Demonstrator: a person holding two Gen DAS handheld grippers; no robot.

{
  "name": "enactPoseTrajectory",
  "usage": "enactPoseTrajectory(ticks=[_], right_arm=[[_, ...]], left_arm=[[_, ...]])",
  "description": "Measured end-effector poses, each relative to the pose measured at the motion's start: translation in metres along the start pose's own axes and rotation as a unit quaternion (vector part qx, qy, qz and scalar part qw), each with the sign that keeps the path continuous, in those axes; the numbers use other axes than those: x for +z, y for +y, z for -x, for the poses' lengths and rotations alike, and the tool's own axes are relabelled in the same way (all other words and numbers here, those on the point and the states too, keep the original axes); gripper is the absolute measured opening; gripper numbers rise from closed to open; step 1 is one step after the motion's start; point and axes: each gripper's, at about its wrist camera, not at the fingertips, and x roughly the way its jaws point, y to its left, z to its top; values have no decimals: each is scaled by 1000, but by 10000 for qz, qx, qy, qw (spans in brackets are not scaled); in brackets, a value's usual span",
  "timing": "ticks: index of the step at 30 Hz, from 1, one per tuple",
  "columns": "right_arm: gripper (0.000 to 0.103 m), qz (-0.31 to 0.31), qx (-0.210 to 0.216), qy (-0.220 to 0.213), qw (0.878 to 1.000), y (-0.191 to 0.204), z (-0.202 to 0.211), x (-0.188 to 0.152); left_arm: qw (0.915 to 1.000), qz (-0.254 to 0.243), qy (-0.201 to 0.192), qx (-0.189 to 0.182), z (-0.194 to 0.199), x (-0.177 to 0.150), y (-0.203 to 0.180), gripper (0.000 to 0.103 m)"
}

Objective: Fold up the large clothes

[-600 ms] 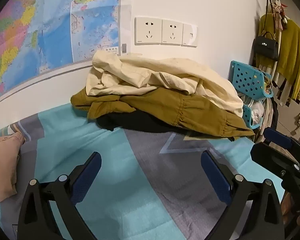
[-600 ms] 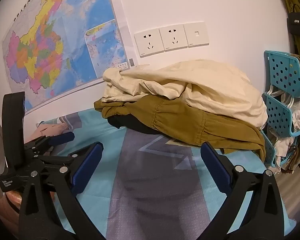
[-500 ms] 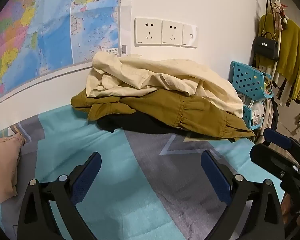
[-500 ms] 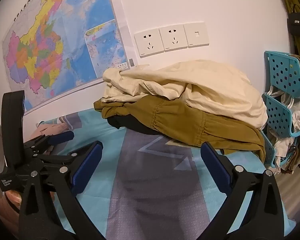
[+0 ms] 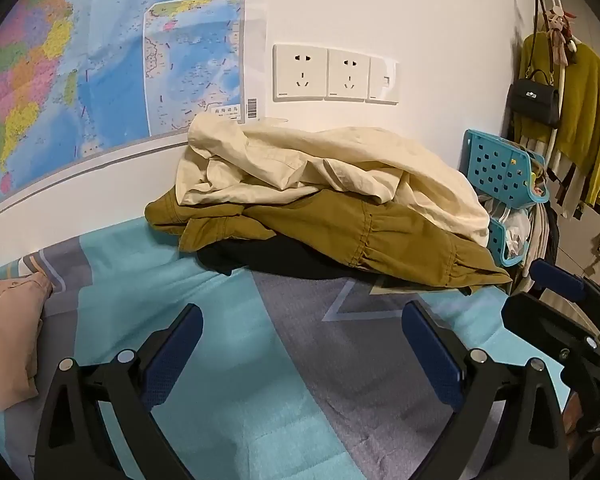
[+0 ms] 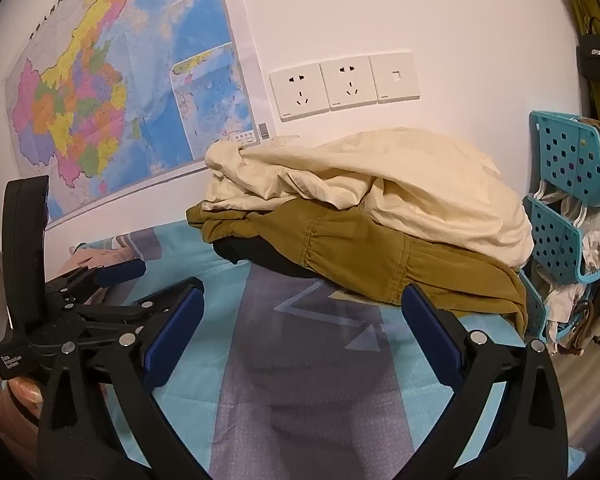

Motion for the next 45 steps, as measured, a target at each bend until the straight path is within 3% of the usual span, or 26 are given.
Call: enactPoseTrajectory(ticks=[45], right_arm=[[97, 35, -10, 10, 10000, 0, -2, 3]], left_arm=[[10000, 23, -58, 13, 3, 4, 0, 96]])
